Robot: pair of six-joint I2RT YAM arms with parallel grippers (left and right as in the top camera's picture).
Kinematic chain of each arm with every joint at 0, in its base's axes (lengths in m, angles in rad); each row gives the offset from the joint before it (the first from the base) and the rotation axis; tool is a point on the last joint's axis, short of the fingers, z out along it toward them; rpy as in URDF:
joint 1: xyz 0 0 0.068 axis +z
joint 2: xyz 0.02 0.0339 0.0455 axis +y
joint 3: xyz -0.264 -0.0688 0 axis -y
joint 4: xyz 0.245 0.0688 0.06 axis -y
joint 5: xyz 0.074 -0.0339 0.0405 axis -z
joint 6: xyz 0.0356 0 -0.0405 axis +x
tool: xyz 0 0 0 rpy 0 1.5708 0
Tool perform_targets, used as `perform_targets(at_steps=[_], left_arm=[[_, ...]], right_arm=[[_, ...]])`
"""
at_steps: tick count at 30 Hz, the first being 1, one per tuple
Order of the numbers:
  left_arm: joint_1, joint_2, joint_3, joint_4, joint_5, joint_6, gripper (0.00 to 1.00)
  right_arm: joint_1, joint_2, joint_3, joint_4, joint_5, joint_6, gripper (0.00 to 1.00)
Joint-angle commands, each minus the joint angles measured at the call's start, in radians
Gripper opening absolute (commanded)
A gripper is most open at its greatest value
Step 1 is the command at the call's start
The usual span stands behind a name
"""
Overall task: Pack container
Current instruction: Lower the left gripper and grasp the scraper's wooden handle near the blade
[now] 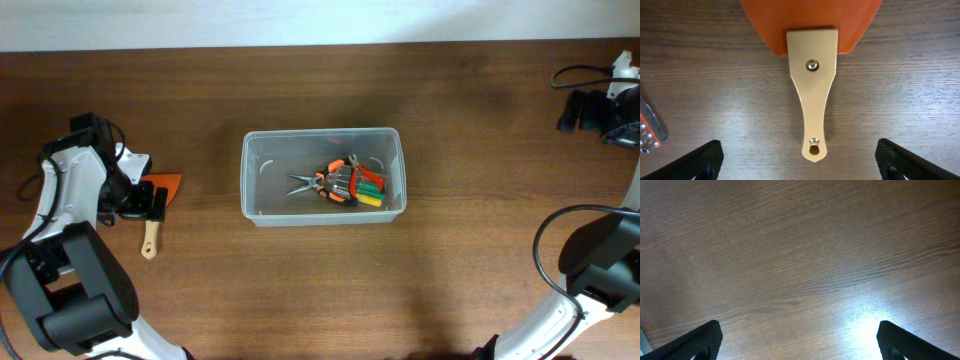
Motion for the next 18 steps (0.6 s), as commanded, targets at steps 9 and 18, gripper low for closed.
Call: perform_targets(at_steps=[9, 18], left_arm=[[0.041, 0.006, -0.034, 0.033, -0.040, -0.103, 0.99], [0.041, 0.006, -0.097, 0.097, -0.037, -0.086, 0.99]], right_arm=[[0.003, 0.000, -0.005, 0.003, -0.008, 0.011, 0.99], [0.003, 0.000, -0.005, 0.003, -0.009, 0.011, 0.99]])
